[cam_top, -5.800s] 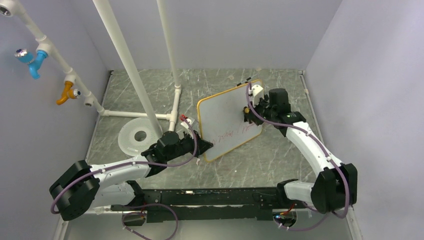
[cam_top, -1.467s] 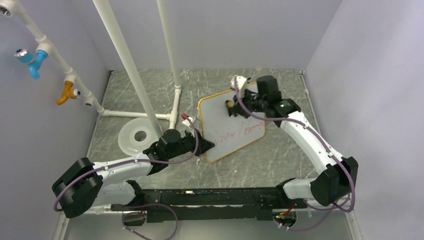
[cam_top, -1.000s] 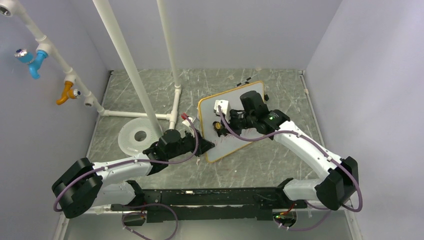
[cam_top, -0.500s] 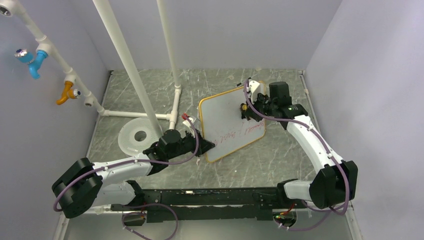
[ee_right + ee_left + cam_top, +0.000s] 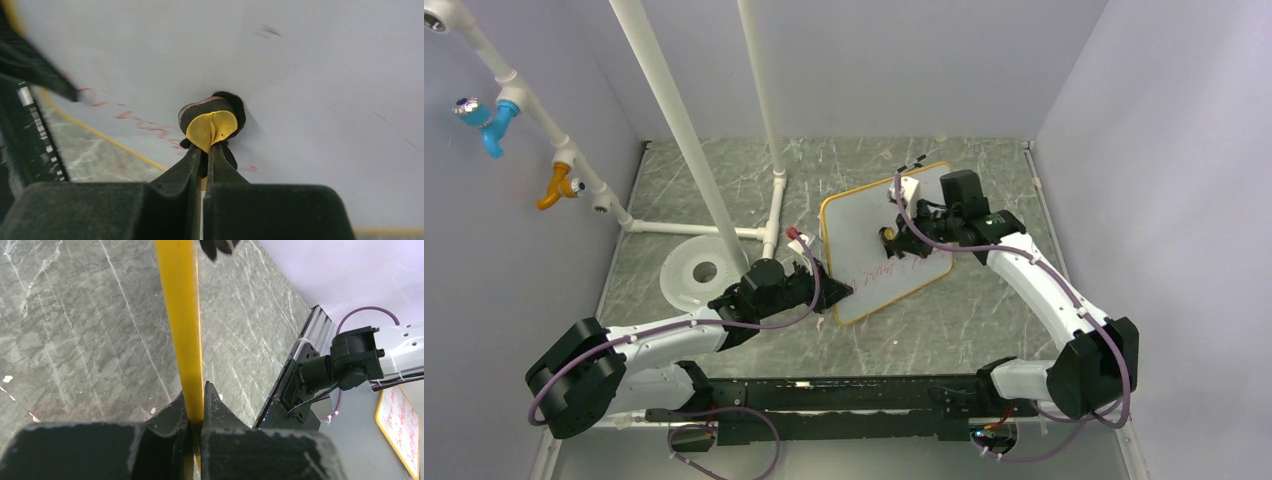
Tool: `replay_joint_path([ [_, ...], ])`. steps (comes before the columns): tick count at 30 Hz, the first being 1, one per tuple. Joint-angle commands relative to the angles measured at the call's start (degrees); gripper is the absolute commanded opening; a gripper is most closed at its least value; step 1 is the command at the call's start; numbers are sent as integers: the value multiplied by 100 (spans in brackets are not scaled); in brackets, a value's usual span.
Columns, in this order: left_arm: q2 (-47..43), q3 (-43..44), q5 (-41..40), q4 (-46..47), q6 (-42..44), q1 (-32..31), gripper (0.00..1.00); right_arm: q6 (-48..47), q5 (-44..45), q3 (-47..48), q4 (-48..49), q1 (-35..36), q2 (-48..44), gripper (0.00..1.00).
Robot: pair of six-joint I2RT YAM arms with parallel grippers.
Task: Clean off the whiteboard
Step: Erase the whiteboard at the center of the board.
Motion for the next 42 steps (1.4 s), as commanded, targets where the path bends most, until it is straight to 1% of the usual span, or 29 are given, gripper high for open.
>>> replay_joint_path([
  [1, -36, 262, 601, 681, 334, -122, 0, 475, 1010, 37, 759, -591, 41, 0],
  [3, 8, 284, 623, 704, 333, -125, 0, 482, 993, -32, 767, -632, 28, 0],
  [5, 30, 289, 646, 748, 325, -122, 0, 376, 465, -73, 688, -522, -45, 0],
  [9, 41, 288, 658, 789, 315, -125, 0, -162, -70, -5, 365, 219, -89, 0],
  [11, 36, 304, 660, 755, 324, -122, 0, -286, -150, 173, 191, 615, -10, 0],
  [12, 32, 306, 664, 736, 324, -126, 0, -286, -155, 305, 152, 676, 57, 0],
  [14, 32, 315, 660, 710, 326, -128, 0, -195, -101, 601, 120, 677, 228, 0],
  [16, 32, 316, 660, 700, 324, -124, 0, -81, 194, 848, 157, 600, 363, 0],
  [19, 16, 316, 660, 700, 334, -123, 0, 201, 457, 981, 312, 232, 508, 0],
  [23, -50, 295, 648, 658, 372, -122, 0, 381, 541, 739, 495, -487, 455, 0],
  [25, -76, 274, 613, 664, 377, -127, 0, 304, 742, 478, 561, -594, 344, 0],
  [27, -89, 263, 599, 680, 390, -129, 0, 213, 818, 222, 564, -580, 252, 0],
  [29, -73, 278, 616, 703, 386, -125, 0, 95, 595, 33, 509, -430, 152, 0],
  [32, 4, 311, 660, 747, 358, -129, 0, -183, 341, -18, 400, 166, -41, 0],
  [35, 95, 345, 710, 790, 336, -124, 0, -297, 201, 345, 273, 751, 8, 0],
  [38, 113, 359, 697, 733, 332, -124, 0, -162, 64, 1066, 31, 975, 372, 0],
  [40, 94, 368, 687, 712, 333, -123, 0, 61, 261, 1567, 18, 1045, 610, 0],
  [42, 77, 377, 678, 678, 333, -124, 0, 498, 779, 1807, 202, 1033, 808, 0],
])
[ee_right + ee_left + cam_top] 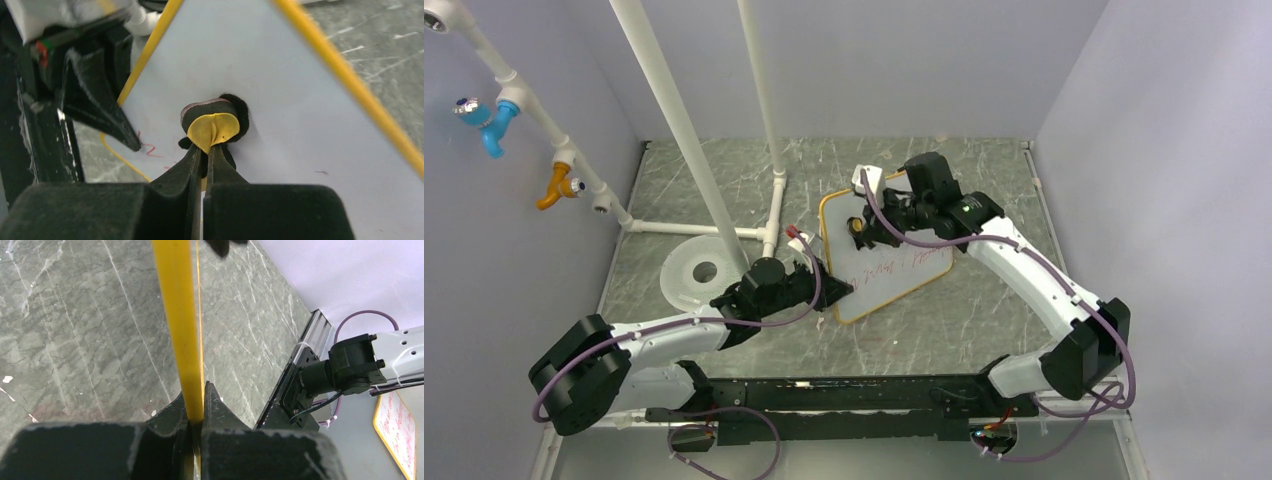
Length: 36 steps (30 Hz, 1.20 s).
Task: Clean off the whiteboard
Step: Erase the whiteboard at the center of the board.
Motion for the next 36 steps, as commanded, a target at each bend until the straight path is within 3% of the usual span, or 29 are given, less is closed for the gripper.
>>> replay_joint_path([
  [1, -67, 375, 680, 536, 424, -159, 0, 626, 751, 739, 606, -40, 403, 0],
  [7, -220, 305, 625, 471, 467, -159, 0, 1143, 1365, 199, 1150, -1417, 311, 0],
  [12, -207, 295, 646, 517, 480, -161, 0, 1052, 1494, -335, 1248, -2078, 397, 0],
  [15, -232, 270, 634, 524, 478, -165, 0, 910, 1496, -454, 1195, -2171, 519, 0],
  [20, -273, 250, 588, 490, 503, -159, 0, 465, 257, -496, 883, -1853, 200, 0],
  [23, -249, 254, 609, 496, 487, -159, 0, 757, 614, -398, 1362, -1642, -62, 0],
  [27, -275, 252, 614, 478, 487, -160, 0, 966, 1430, 199, 1340, -1937, 392, 0],
  [31, -364, 225, 605, 448, 500, -164, 0, 992, 1898, 151, 1521, -2198, 631, 0],
  [34, -400, 193, 593, 454, 512, -161, 0, 936, 1964, 39, 1547, -2254, 693, 0],
  [36, -389, 196, 595, 471, 512, -164, 0, 809, 1556, 14, 1388, -2238, 681, 0],
])
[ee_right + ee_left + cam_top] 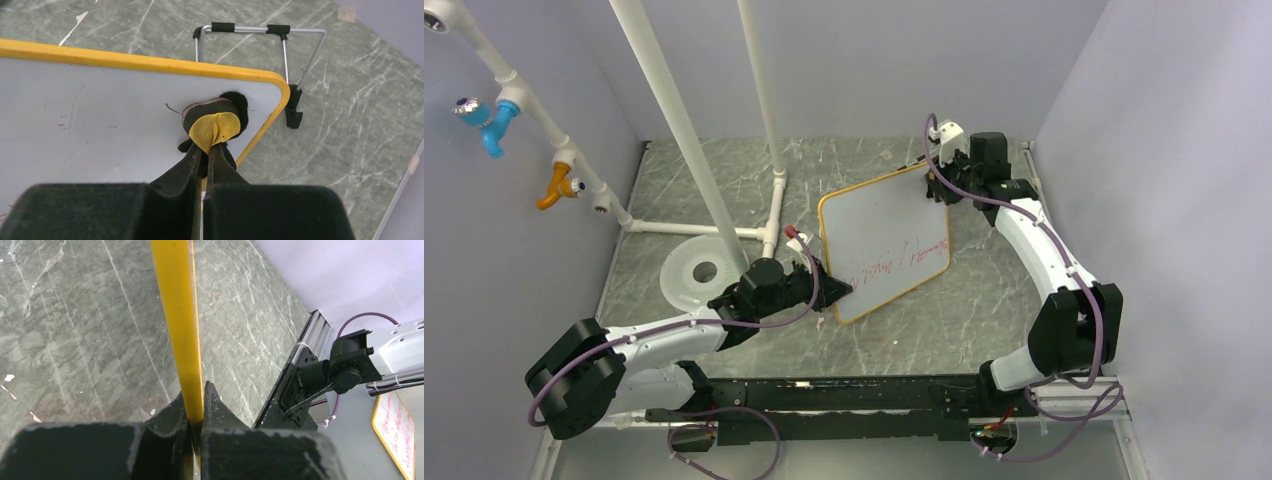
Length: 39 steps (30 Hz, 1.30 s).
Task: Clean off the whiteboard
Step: Erase the whiteboard at the center of the board.
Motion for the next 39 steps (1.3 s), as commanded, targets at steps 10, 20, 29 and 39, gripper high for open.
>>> replay_joint_path([
  [10, -127, 214, 628, 628, 504, -159, 0, -1388, -1792, -132, -1092, 2349, -872, 0],
  [20, -65, 272, 660, 583, 486, -164, 0, -201, -613, -115, -237, 1568, -746, 0],
  [29, -24, 333, 678, 555, 491, -160, 0, -770, -1315, -710, -468, 1630, -1116, 0],
  [39, -33, 416, 627, 489, 494, -161, 0, -1111, -1195, -1184, -532, 2469, -1259, 0],
])
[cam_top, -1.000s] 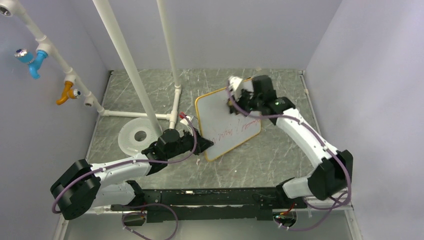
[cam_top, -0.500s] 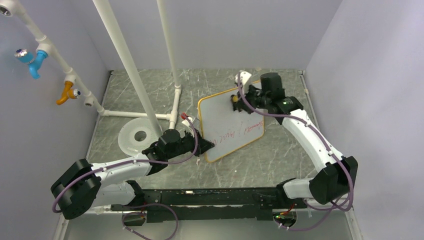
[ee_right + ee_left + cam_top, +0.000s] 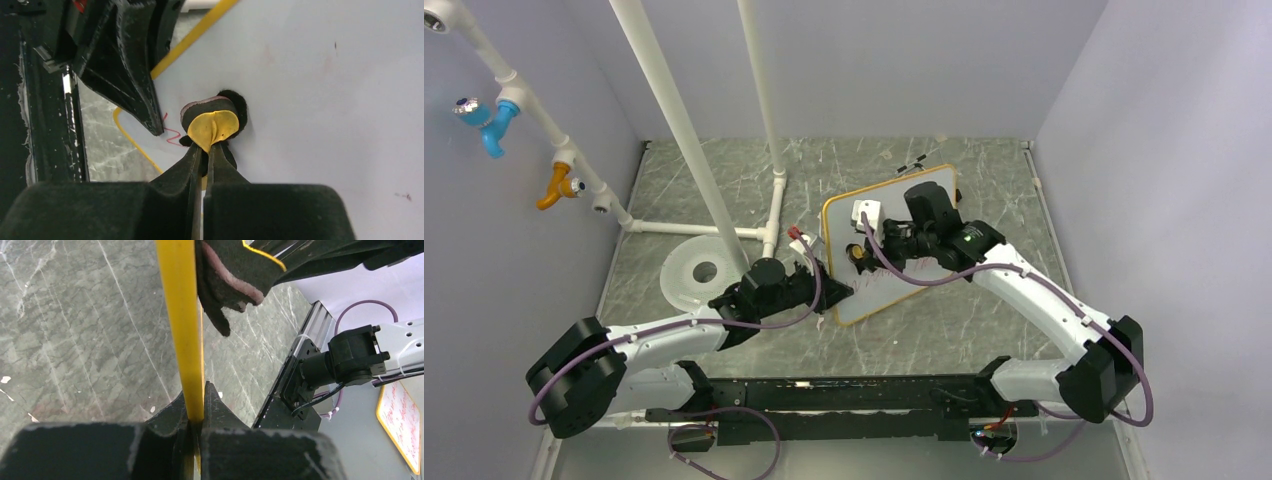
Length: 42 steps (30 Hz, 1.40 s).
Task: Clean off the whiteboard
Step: Erase the whiteboard at the center of the board, then place the whiteboard eraser at the center of the board.
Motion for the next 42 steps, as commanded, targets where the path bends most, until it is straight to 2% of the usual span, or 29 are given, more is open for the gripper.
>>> replay_joint_path([
  [1, -70, 378, 513, 550, 361, -129, 0, 251, 511, -304, 412, -509, -94, 0],
  [5, -121, 327, 512, 537, 402, -125, 0, 805, 784, -285, 669, -1846, -111, 0],
  [8, -154, 300, 522, 533, 423, -130, 0, 958, 1250, -349, 912, -2234, -118, 0],
  [10, -191, 268, 509, 573, 421, -116, 0, 975, 1274, -333, 882, -2302, -38, 0],
  [12, -213, 234, 503, 614, 402, -116, 0, 894, 810, -291, 704, -2237, 14, 0],
  [17, -242, 204, 468, 645, 386, -118, 0, -61, -207, -339, 93, -1107, -213, 0],
  [19, -281, 196, 440, 622, 402, -115, 0, -187, -466, -297, -67, -1019, -274, 0],
  [21, -312, 172, 414, 608, 404, -115, 0, 30, -149, -274, 91, -1259, -271, 0],
  [25, -271, 165, 444, 652, 402, -107, 0, 441, -54, -256, 307, -2396, -247, 0],
  [29, -223, 184, 469, 692, 403, -108, 0, 846, 814, -476, 770, -2753, -247, 0],
  [31, -239, 184, 456, 695, 399, -106, 0, 904, 950, -458, 734, -2797, -84, 0],
  [33, -272, 167, 424, 679, 409, -104, 0, 745, 560, -413, 539, -2794, 22, 0],
  [37, -409, 133, 288, 524, 508, -103, 0, 200, -854, -580, 194, -2704, -358, 0],
  [42, -637, 172, -75, 149, 763, -67, 0, 87, -757, -681, 137, -2825, -610, 0],
])
